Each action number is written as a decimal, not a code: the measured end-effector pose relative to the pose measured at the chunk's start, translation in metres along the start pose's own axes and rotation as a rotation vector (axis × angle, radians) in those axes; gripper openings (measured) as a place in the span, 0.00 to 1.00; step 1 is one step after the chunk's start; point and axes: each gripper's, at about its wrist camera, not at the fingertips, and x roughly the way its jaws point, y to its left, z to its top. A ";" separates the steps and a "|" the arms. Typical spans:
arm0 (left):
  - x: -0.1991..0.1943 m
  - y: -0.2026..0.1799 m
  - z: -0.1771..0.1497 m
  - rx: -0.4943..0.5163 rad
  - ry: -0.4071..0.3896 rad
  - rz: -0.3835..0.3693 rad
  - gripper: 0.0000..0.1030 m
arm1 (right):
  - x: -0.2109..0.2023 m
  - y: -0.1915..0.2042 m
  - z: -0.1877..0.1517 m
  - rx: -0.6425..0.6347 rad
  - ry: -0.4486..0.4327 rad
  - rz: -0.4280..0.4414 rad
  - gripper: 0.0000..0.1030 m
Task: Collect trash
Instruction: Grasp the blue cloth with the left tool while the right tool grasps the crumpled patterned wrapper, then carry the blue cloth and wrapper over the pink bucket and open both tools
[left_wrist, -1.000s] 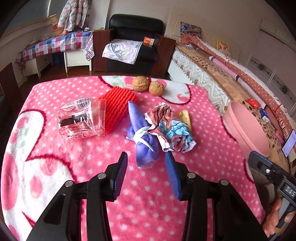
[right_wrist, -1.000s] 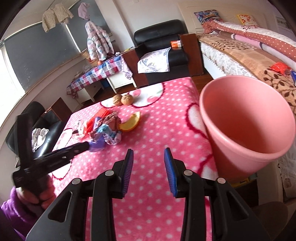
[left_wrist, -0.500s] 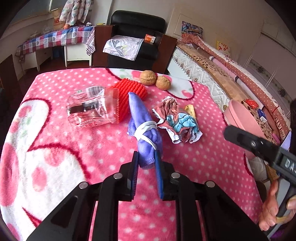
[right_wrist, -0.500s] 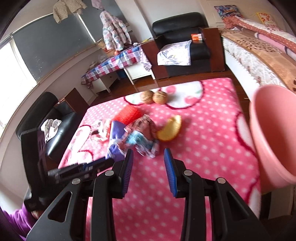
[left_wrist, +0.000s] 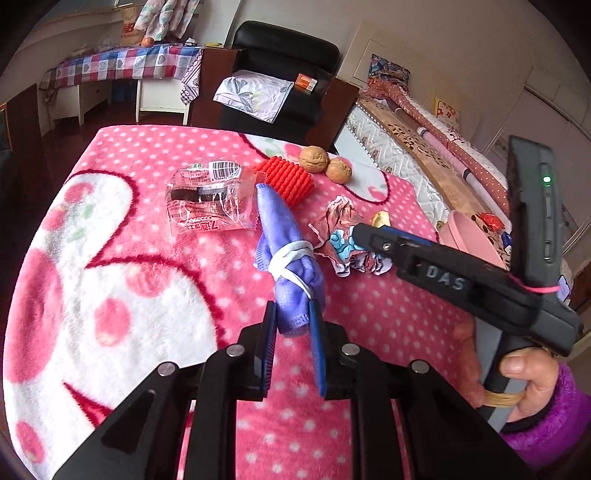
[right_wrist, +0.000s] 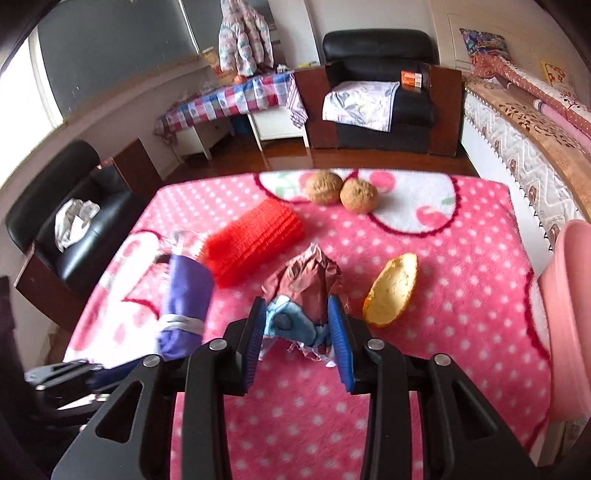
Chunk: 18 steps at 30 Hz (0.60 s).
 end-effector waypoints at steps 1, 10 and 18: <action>0.000 0.000 -0.001 0.000 0.002 -0.002 0.16 | 0.000 0.000 -0.001 -0.005 -0.004 -0.001 0.34; 0.001 -0.002 -0.007 0.003 0.017 -0.015 0.16 | -0.006 -0.010 -0.007 -0.008 -0.015 -0.030 0.18; -0.012 -0.016 -0.006 0.035 -0.014 -0.033 0.16 | -0.038 -0.022 -0.017 0.035 -0.047 0.026 0.16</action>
